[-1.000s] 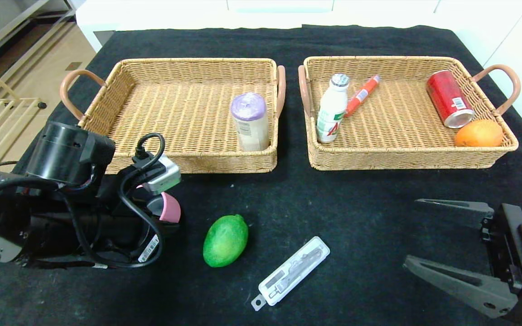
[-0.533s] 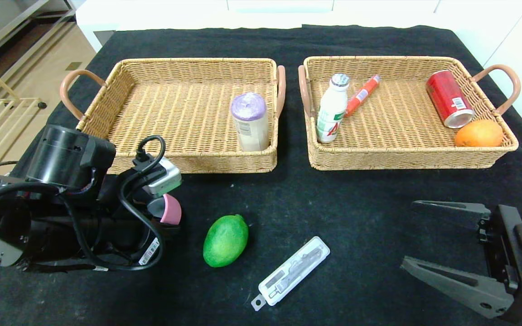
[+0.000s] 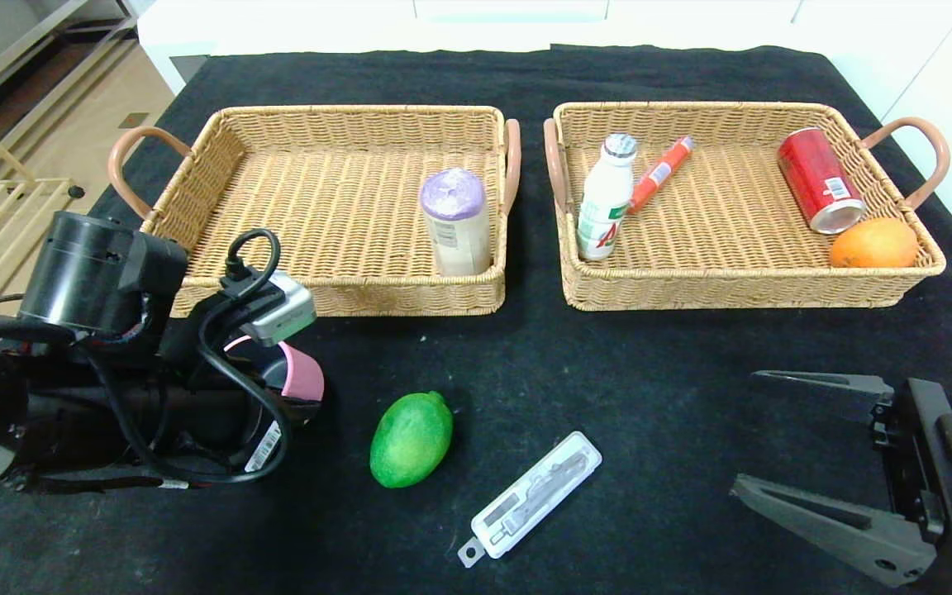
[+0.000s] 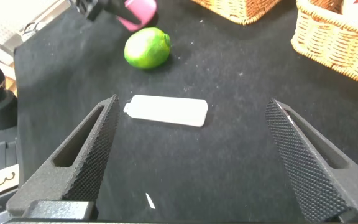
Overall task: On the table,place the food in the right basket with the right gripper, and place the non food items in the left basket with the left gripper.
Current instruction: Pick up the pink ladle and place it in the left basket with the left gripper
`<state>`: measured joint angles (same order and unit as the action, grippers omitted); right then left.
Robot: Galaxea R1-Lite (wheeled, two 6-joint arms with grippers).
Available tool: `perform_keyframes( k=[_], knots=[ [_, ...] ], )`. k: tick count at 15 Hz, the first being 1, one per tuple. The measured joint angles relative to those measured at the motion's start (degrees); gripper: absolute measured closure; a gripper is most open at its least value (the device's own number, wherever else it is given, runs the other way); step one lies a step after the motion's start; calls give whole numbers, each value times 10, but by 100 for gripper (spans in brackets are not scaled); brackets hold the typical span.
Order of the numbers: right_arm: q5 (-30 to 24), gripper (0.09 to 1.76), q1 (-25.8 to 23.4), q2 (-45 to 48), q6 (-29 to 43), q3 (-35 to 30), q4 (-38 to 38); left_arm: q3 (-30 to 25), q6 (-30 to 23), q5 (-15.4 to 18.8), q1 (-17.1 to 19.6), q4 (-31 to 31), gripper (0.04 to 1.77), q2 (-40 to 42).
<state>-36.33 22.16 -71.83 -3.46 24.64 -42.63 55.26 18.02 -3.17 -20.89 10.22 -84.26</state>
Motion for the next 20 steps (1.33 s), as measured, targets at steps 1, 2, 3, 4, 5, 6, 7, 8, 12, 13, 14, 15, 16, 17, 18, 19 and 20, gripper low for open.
perform_keyframes(
  k=[1, 2, 3, 4, 5, 6, 7, 8, 12, 13, 14, 15, 16, 17, 18, 19, 20],
  knots=[
    [0, 14, 1, 0, -4, -2, 0, 2, -5, -1, 0, 0, 163, 10],
    [0, 14, 2, 0, -6, -2, 1, 3, -7, -3, -1, 1, 163, 21],
    [1, 14, 3, 0, -6, -3, 1, 3, -13, -12, -2, 4, 163, 33],
    [1, 14, 4, 0, -6, -4, 1, 3, -22, -32, -5, 6, 163, 45],
    [1, 14, 5, 0, -6, -4, 2, 3, -26, -46, -8, 5, 163, 56],
    [1, 14, 5, 0, -6, -4, 1, 4, -28, -51, -8, 1, 163, 66],
    [1, 14, 5, 0, -7, -5, 2, 7, -28, -56, -7, 0, 163, 75],
    [1, 14, 6, 0, -7, -5, 4, 14, -28, -66, -7, 0, 163, 81],
    [1, 14, 6, -2, -7, -5, 4, 77, -21, -96, -7, 9, 163, 82],
    [1, 14, 6, -2, -7, -5, 4, 102, -19, -97, -6, 17, 163, 75],
    [1, 14, 6, -2, -7, -6, 4, 128, -17, -98, -5, 25, 163, 66],
    [1, 14, 6, -2, -7, -6, 4, 155, -15, -98, -5, 34, 163, 53],
    [1, 14, 6, -1, -7, -6, 4, 181, -11, -98, -5, 40, 163, 37],
    [1, 14, 6, -1, -7, -6, 4, 208, -7, -99, -5, 41, 163, 20],
    [1, 14, 6, 0, -6, -5, 3, 233, -4, -99, -4, 42, 163, 3],
    [1, 14, 6, 0, -6, -5, 2, 259, 3, -99, -2, 42, 163, -16],
    [1, 14, 5, 0, -7, -5, 1, 280, 9, -99, 1, 40, 163, -33]
  ],
)
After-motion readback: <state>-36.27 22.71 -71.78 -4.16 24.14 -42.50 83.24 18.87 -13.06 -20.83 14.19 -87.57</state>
